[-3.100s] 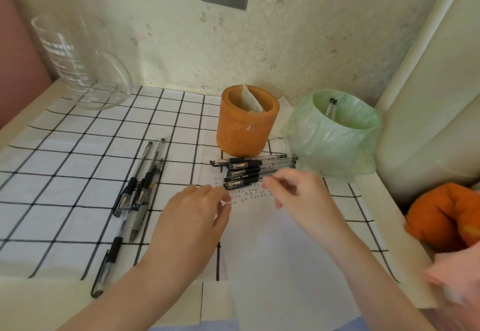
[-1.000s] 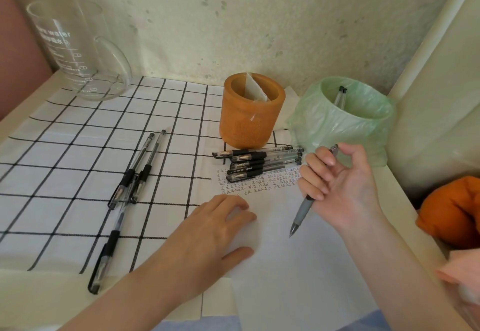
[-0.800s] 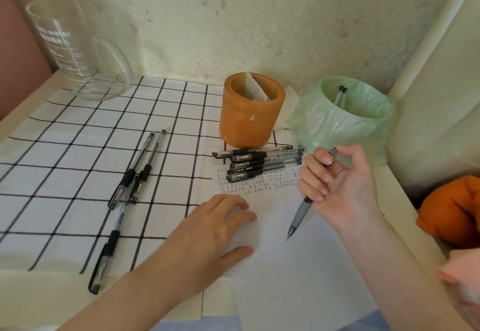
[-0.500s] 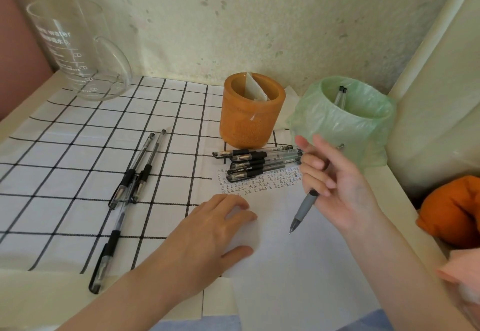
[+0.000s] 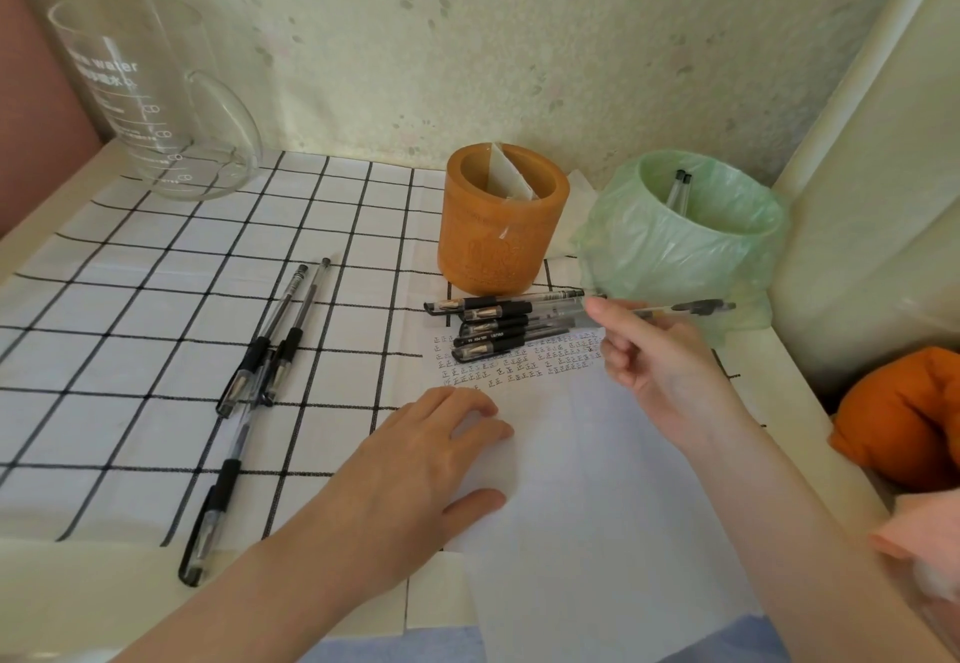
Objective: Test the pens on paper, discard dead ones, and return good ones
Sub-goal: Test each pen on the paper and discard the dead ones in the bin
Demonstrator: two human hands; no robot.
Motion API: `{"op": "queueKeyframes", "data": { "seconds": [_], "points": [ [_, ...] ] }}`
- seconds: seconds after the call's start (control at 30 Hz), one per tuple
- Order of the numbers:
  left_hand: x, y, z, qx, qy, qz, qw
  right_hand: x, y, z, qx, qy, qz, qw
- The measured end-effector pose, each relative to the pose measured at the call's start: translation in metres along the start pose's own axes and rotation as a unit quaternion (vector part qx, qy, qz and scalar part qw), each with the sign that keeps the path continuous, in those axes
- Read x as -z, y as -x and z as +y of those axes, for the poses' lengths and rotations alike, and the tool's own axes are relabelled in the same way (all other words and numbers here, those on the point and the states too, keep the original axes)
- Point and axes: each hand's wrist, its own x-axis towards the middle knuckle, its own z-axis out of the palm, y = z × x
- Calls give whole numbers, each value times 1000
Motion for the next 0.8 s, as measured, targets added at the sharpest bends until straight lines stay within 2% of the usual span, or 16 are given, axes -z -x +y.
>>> {"op": "queueKeyframes", "data": {
  "seconds": [0.17, 0.3, 0.5, 0.8],
  "points": [
    [-1, 0, -1, 0, 2, -1, 1000, 7, -11, 10, 45, 32, 61, 997],
    [-1, 1, -1, 0, -9, 2, 1000, 11, -13, 16, 68, 82, 44, 993],
    [-1, 1, 0, 0, -1, 1, 1000, 12, -17, 28, 150, 166, 130, 966],
    [-1, 1, 0, -1, 1, 8, 1000, 14, -24, 39, 172, 213, 190, 943]
  ]
}}
